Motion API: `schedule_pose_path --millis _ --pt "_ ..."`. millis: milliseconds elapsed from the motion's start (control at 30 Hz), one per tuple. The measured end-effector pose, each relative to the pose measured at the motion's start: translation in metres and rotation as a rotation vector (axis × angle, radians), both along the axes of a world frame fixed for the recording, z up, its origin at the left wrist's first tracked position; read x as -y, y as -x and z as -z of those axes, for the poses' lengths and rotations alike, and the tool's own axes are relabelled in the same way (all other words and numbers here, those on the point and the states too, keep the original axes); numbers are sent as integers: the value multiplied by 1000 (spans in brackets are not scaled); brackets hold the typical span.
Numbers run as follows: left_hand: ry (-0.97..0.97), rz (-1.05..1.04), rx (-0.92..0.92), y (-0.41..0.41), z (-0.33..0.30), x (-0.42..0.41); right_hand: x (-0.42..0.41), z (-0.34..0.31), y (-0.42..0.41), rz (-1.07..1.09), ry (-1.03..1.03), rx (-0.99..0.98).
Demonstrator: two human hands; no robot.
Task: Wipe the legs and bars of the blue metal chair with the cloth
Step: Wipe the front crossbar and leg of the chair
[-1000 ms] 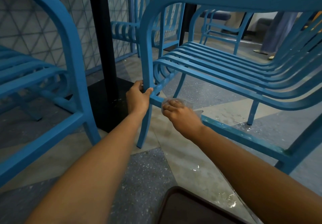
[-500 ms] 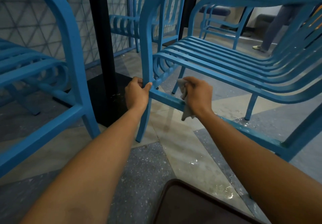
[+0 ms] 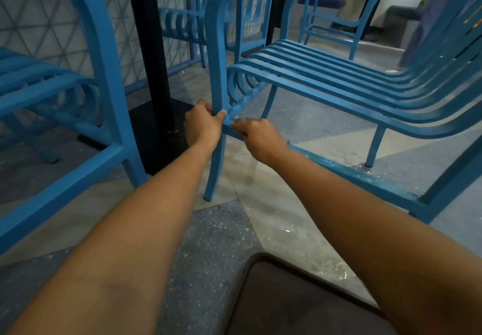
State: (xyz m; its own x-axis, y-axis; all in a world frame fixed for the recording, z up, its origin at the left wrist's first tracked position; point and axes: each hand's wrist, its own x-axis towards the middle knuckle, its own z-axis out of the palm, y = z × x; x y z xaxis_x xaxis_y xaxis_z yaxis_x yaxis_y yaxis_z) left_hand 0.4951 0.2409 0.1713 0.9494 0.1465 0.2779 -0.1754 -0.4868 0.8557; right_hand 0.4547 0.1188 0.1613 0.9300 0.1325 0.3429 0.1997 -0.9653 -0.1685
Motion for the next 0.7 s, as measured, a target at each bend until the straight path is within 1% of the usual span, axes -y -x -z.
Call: schedule_pose_path --millis 233,333,467,700 --pt "58 55 20 7 5 -2 6 -3 11 -168 345 24" --pt "68 74 11 10 6 -4 3 -6 23 -153 457 -6" --pt "47 107 -25 10 4 -7 6 1 36 -162 676 -52" --pt "28 138 -49 13 2 -8 7 6 49 -127 856 -44"
